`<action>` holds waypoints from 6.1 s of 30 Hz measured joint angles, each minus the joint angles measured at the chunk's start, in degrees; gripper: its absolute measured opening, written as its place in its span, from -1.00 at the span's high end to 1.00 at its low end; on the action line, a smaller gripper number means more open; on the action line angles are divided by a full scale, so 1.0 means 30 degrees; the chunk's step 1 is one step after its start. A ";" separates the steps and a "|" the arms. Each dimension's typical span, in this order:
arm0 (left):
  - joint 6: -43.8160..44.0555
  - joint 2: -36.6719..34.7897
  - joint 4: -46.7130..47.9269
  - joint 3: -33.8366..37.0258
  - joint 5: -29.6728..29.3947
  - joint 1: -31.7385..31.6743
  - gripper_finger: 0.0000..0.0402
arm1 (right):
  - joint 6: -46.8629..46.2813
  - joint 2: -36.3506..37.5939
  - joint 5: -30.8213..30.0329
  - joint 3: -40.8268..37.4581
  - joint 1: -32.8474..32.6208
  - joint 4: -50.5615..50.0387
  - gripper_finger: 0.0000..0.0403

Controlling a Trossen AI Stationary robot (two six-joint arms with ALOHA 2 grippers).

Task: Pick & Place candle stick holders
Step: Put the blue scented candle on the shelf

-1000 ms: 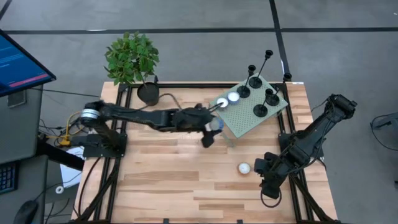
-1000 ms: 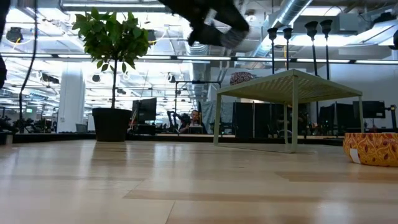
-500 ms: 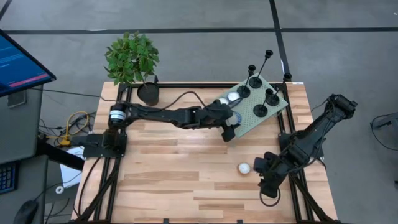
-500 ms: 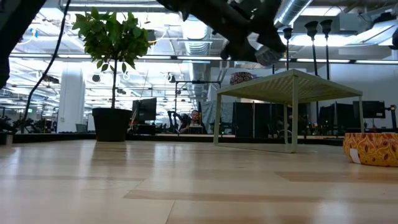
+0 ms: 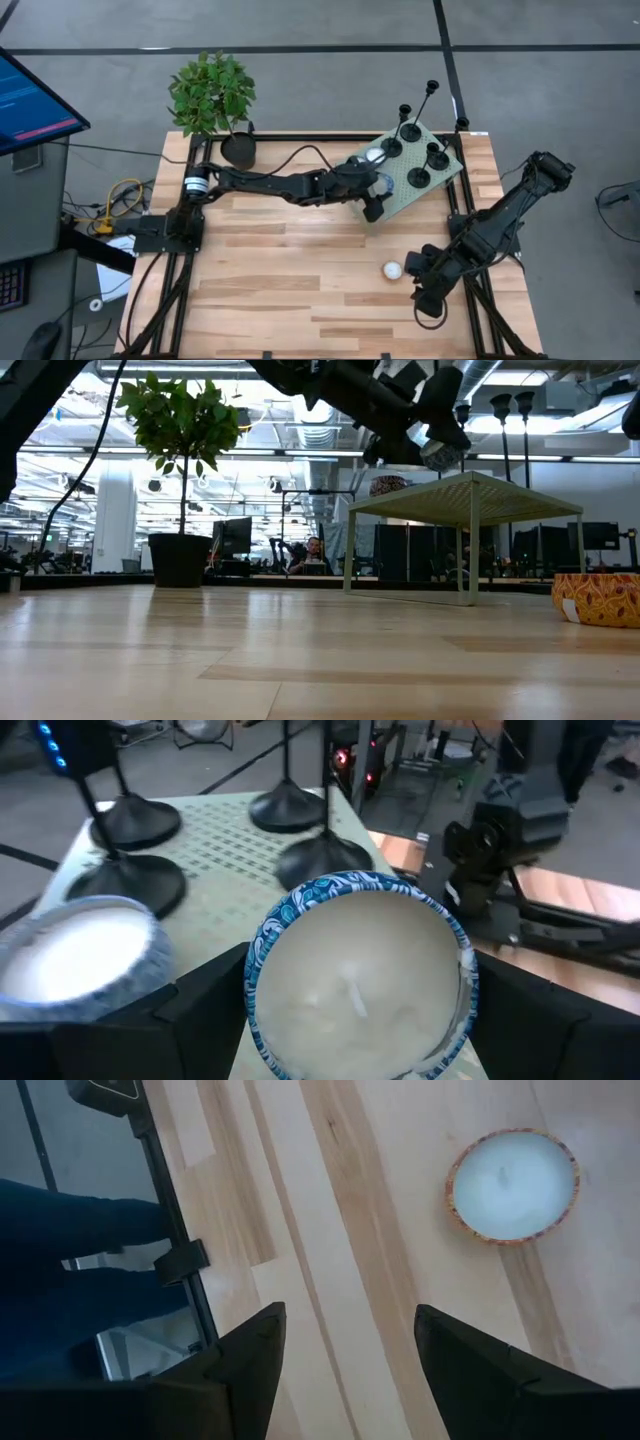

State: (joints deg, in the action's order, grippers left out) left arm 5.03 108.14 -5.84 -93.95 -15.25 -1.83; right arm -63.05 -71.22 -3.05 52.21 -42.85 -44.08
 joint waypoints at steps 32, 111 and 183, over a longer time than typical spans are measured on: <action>0.0689 0.0723 -0.0393 0.0022 0.2239 -0.0268 -0.57 | -0.0291 0.0000 0.0057 0.0002 0.0211 0.0609 -0.06; 0.0624 -0.0364 -0.4452 0.3679 0.0226 0.0541 0.99 | 0.0168 -0.0007 0.0007 0.0007 0.1217 0.1130 -0.14; -0.0593 -1.5752 0.5003 0.6266 -0.8815 0.4480 0.99 | 0.6495 -0.7410 -0.9020 1.0826 1.2527 -1.2465 1.00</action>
State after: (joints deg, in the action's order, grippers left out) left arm 3.25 60.88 9.17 -75.16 -41.69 11.61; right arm -43.56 -93.45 -30.11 84.68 -5.27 -81.47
